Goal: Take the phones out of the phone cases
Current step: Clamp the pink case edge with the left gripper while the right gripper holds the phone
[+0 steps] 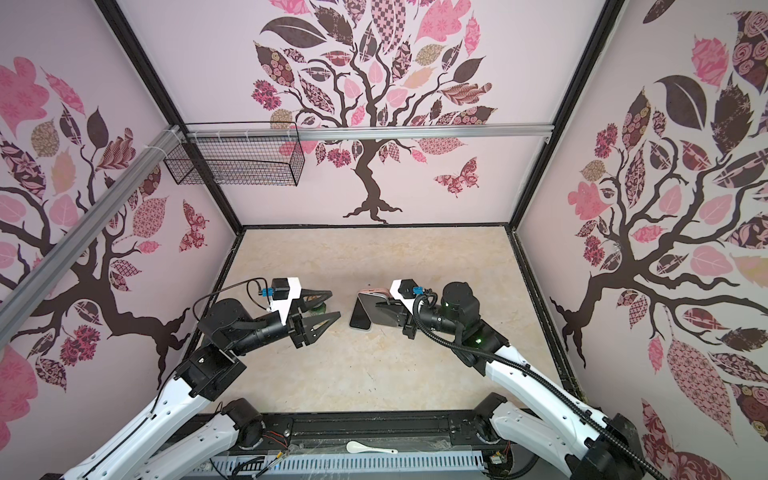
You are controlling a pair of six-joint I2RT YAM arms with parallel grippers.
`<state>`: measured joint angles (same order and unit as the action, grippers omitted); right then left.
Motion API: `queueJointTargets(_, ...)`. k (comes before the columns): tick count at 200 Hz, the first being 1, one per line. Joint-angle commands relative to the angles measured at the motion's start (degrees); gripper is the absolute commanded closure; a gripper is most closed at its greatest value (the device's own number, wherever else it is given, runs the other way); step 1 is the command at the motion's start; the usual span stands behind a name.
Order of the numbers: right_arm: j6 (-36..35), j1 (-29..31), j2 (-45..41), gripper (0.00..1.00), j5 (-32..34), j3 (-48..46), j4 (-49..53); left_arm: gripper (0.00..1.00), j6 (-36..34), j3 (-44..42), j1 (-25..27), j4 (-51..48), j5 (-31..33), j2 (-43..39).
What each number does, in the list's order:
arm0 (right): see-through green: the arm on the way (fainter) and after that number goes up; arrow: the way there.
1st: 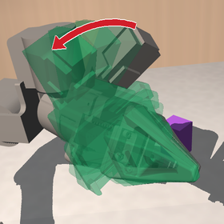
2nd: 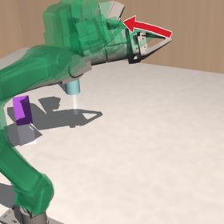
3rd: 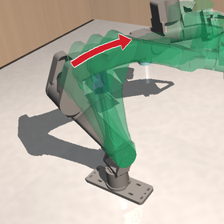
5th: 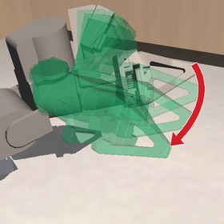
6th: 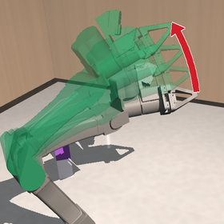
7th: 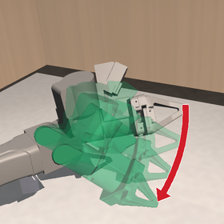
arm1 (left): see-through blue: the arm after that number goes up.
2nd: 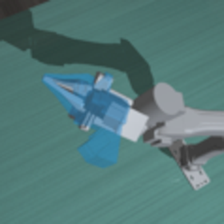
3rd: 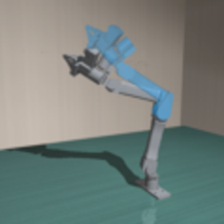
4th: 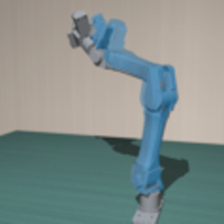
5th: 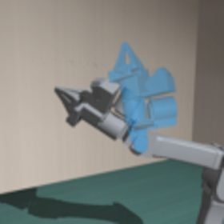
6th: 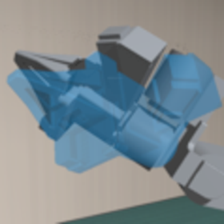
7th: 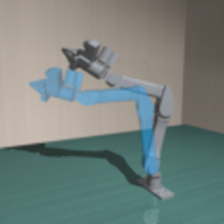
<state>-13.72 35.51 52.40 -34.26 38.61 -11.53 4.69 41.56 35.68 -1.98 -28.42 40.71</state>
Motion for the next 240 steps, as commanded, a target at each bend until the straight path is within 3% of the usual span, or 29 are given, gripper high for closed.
queueJointTargets(1, -10.05, 0.17, -2.15, 1.0, 3.25, 0.77, 2.48, 0.35, -0.02, 4.8, -0.87, -8.86, 2.28, 0.94)
queueJointTargets(28, -21.57, 0.17, -1.35, 1.0, 4.99, 1.37, 5.66, 0.33, -0.73, 9.52, -2.53, -13.63, -1.67, 5.5)
queueJointTargets(56, -32.71, 0.17, -0.54, 1.0, 5.4, 1.83, 8.11, 0.32, -6.5, 14.56, -2.78, -18.46, -7.01, 11.35)
queueJointTargets(94, -39.74, 0.24, 2.87, 1.0, 6.05, 6.58, 14.13, 0.31, -12.67, 21.44, -0.78, -24.21, -10.72, 19.11)
queueJointTargets(201, -40.88, 2.62, 4.46, 1.0, 4.86, 9.11, 17.07, 0.36, -12.42, 24.93, 1.03, -23.28, -13.23, 26.38)
queueJointTargets(240, -39.99, 3.09, 4.66, 1.0, 4.95, 8.94, 16.59, 0.37, -14.29, 25.82, 3.79, -25.18, -10.07, 27.14)
